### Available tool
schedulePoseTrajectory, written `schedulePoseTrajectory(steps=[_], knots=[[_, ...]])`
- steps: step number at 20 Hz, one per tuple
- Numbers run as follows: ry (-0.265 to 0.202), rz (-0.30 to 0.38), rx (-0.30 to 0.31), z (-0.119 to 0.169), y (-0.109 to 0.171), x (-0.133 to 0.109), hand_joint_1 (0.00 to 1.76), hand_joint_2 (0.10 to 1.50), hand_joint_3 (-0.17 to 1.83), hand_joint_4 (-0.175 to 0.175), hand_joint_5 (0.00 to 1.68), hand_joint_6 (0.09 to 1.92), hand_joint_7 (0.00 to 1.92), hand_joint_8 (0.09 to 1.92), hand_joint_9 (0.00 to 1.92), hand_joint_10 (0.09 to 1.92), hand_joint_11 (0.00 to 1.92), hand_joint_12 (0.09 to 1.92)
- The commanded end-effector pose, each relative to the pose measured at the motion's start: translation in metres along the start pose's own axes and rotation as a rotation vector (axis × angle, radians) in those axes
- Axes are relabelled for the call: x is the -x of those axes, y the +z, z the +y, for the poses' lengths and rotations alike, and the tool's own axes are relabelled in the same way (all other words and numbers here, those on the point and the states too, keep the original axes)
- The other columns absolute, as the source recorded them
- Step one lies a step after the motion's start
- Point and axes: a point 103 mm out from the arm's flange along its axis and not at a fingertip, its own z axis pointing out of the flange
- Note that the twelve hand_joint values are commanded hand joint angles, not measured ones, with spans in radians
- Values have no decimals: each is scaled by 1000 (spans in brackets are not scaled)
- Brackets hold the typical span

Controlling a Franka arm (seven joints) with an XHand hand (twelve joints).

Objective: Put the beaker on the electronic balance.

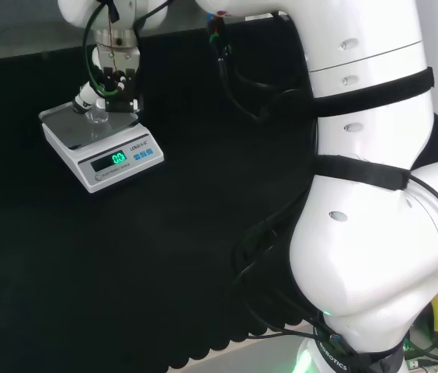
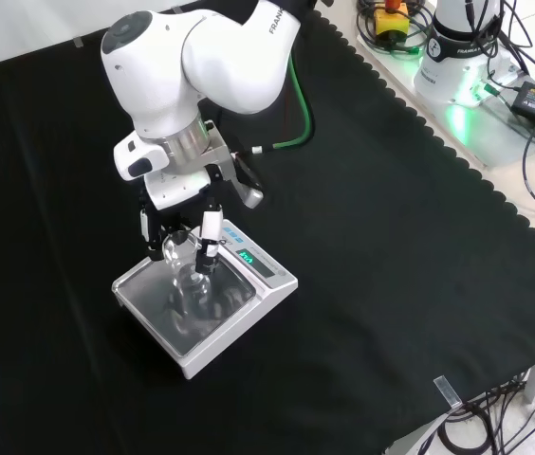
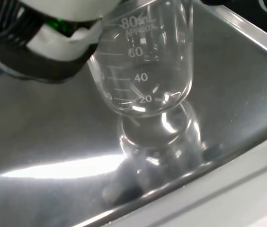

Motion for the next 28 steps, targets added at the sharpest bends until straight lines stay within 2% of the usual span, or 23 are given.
schedulePoseTrajectory(steps=[1, 9, 14, 15, 16, 17, 18, 20, 21, 23, 25, 26, 28], knots=[[24, 25, 11, 4, 10, 6, 1233, 577, 672, -175, 1558, 113, 1869, 87, 1920, 87, 1676, 571], [24, -8, -9, 5, 15, 4, 1233, 577, 672, -175, 1559, 111, 1870, 87, 1920, 87, 1674, 572], [21, -8, -7, 5, 15, 5, 1233, 577, 672, -175, 1559, 111, 1870, 87, 1920, 87, 1673, 573], [17, 4, -24, 5, 14, 5, 1234, 577, 672, -175, 1559, 110, 1870, 87, 1920, 87, 1674, 574], [9, 26, -50, 4, 13, 6, 1229, 579, 667, -163, 1559, 108, 1862, 87, 1919, 87, 1691, 595], [1, 38, -76, 3, 11, 6, 1205, 601, 629, -60, 1550, 107, 1835, 87, 1908, 87, 1673, 632], [-8, 35, -106, 2, 8, 5, 1120, 586, 571, -66, 1454, 87, 1746, 87, 1844, 87, 1572, 703], [-18, 30, -123, -1, -1, 6, 952, 569, 464, -100, 1100, 87, 1502, 87, 1620, 87, 1270, 937], [-20, 29, -124, -2, -6, 7, 837, 568, 410, -105, 839, 87, 1256, 87, 1367, 87, 1028, 1077], [-19, 17, -143, -5, -14, 9, 659, 581, 309, -97, 421, 87, 758, 87, 868, 87, 567, 1301], [-15, 10, -156, -6, -19, 11, 558, 595, 233, -85, 158, 87, 387, 87, 473, 87, 211, 1411], [-13, 7, -161, -7, -21, 12, 526, 599, 207, -79, 81, 87, 255, 87, 330, 87, 108, 1411], [-5, 8, -182, -7, -23, 15, 488, 608, 162, -70, 18, 87, 96, 87, 152, 87, 24, 1334]])
